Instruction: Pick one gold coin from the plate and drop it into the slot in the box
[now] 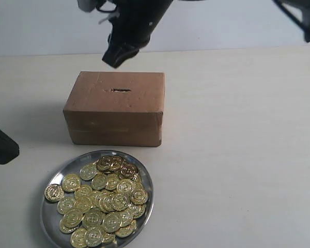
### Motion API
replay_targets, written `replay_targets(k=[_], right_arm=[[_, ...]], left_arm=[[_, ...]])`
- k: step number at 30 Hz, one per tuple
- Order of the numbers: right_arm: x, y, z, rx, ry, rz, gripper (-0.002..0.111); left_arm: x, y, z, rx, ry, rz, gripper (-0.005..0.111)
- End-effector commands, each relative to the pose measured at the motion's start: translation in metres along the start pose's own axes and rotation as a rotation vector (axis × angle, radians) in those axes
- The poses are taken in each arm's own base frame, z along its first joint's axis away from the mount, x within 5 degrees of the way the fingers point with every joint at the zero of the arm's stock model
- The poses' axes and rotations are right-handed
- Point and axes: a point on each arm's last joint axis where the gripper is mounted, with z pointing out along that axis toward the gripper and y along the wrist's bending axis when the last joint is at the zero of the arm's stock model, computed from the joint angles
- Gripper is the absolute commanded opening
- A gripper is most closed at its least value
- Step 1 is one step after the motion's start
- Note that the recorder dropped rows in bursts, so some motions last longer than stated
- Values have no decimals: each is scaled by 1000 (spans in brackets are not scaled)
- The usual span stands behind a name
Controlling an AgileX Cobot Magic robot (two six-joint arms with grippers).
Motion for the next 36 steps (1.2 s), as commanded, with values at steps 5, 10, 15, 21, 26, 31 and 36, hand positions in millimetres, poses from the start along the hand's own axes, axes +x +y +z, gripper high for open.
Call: replay_targets(k=[5, 10, 15, 21, 26, 31, 36], right_arm=[[-30, 44, -165, 162, -273, -51, 0], [-20, 87, -247, 184, -388, -66, 0], [9, 130, -293, 143, -491, -42, 0], [69, 163, -287, 172, -602, 73, 0], [147, 176, -244, 299, -729, 284, 0], [225, 191, -198, 378, -856, 496, 0], [280, 205, -168, 429, -891, 544, 0]], left_arm=[[8, -15, -38, -164, -295, -34, 0], [28, -26, -50, -278, -524, -121, 0], [53, -37, -44, -312, -677, -248, 0], [74, -43, -25, -311, -809, -378, 0], [82, -43, -6, -281, -887, -471, 0], [92, -38, 16, -297, -935, -553, 0], [110, -34, 44, -332, -971, -666, 0]])
